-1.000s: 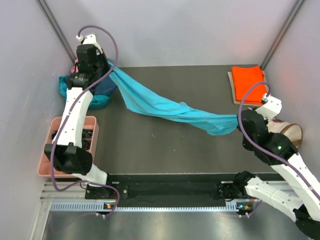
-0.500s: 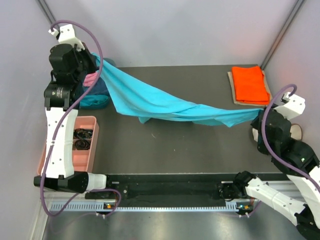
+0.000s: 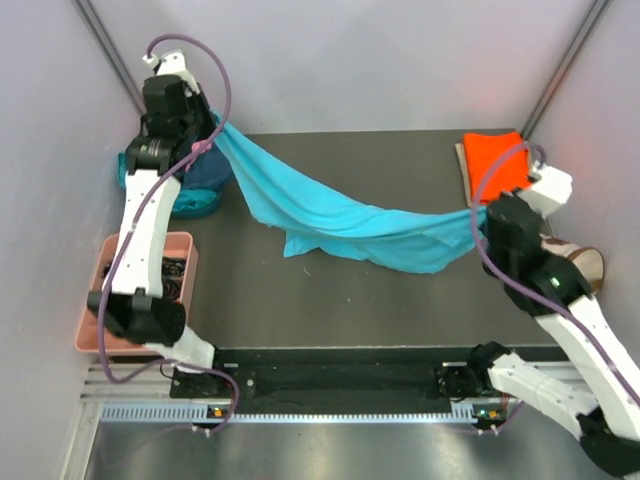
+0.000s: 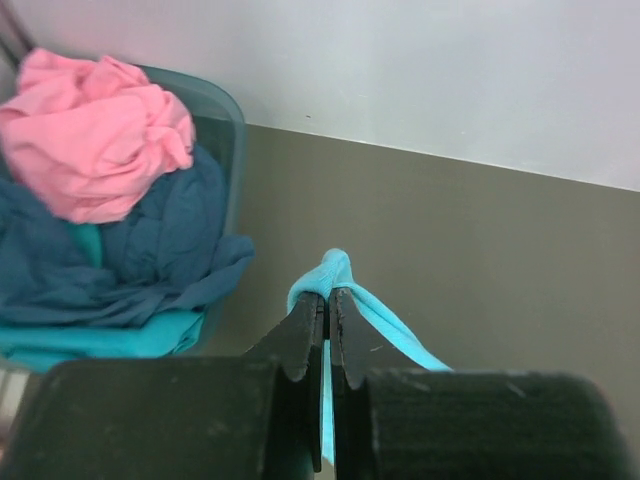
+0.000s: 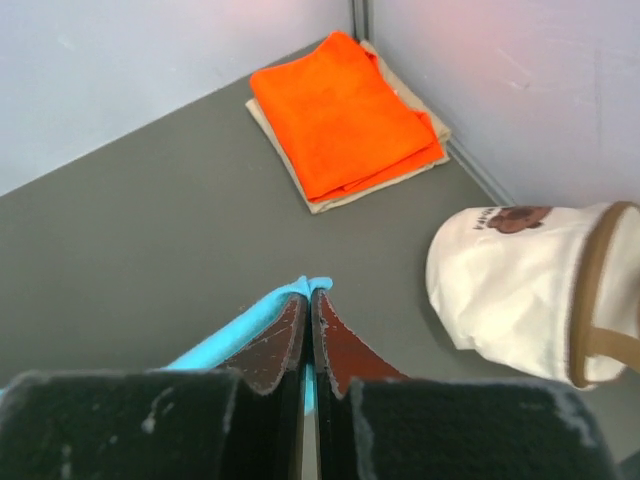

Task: Fold and stack the t-shirts
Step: Flatten the tshirt out

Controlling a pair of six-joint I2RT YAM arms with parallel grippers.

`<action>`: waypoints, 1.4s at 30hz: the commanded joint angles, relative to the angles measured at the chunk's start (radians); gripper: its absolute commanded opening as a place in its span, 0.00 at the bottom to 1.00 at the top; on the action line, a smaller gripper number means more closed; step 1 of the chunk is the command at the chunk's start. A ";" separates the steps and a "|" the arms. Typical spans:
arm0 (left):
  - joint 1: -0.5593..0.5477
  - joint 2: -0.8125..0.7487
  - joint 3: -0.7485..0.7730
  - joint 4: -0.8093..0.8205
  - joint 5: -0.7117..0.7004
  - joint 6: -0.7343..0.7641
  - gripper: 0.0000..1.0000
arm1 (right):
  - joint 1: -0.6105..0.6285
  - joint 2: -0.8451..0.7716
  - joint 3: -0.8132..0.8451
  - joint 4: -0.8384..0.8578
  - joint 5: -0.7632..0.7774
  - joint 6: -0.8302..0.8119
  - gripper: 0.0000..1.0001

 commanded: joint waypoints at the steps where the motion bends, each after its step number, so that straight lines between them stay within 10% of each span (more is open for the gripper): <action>1: 0.006 0.145 0.109 0.114 0.043 -0.030 0.00 | -0.133 0.192 0.037 0.256 -0.162 -0.041 0.00; 13: 0.164 0.655 0.760 0.319 0.278 -0.298 0.00 | -0.343 0.710 0.548 0.610 -0.432 -0.235 0.00; 19: 0.190 0.270 0.179 0.771 0.293 -0.377 0.00 | -0.341 0.619 0.515 0.762 -0.584 -0.332 0.00; 42: 0.077 0.093 -0.824 0.866 0.304 -0.428 0.00 | -0.341 0.128 -0.309 0.340 -0.709 0.016 0.00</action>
